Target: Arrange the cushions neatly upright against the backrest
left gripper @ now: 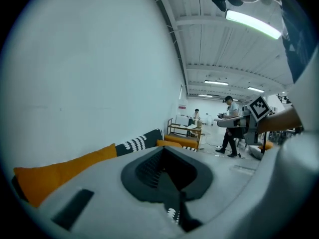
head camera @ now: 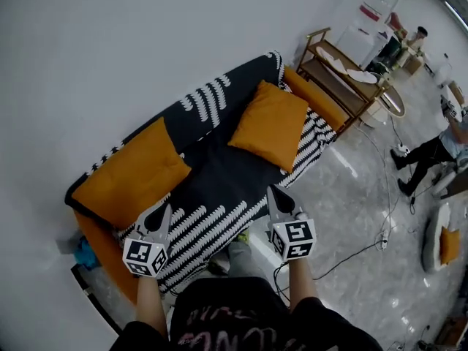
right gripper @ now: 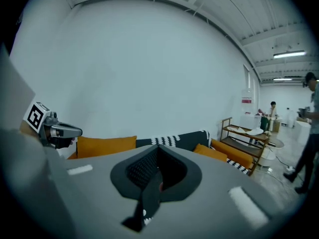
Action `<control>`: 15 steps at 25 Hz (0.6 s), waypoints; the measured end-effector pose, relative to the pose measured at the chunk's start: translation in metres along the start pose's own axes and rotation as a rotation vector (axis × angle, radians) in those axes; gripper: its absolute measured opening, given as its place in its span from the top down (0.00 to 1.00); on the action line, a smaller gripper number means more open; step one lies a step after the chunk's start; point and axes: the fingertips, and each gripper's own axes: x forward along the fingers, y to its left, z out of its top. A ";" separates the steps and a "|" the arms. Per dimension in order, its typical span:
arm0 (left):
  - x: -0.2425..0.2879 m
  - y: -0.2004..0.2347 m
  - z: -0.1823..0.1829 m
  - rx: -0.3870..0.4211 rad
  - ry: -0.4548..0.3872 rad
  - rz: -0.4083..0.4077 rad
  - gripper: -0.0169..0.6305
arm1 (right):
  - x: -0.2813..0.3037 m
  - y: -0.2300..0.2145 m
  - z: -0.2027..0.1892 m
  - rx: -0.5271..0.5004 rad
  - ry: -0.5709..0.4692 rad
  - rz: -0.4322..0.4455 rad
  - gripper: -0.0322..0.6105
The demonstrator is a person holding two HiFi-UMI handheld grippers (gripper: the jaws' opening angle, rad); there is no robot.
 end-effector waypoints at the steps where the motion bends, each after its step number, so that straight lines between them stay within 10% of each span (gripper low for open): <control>1: 0.007 -0.008 0.002 0.008 0.000 -0.022 0.98 | -0.006 -0.007 -0.001 0.005 -0.003 -0.020 0.93; 15: 0.104 -0.084 0.008 0.025 0.051 -0.165 0.98 | -0.032 -0.108 -0.019 0.064 0.003 -0.159 0.93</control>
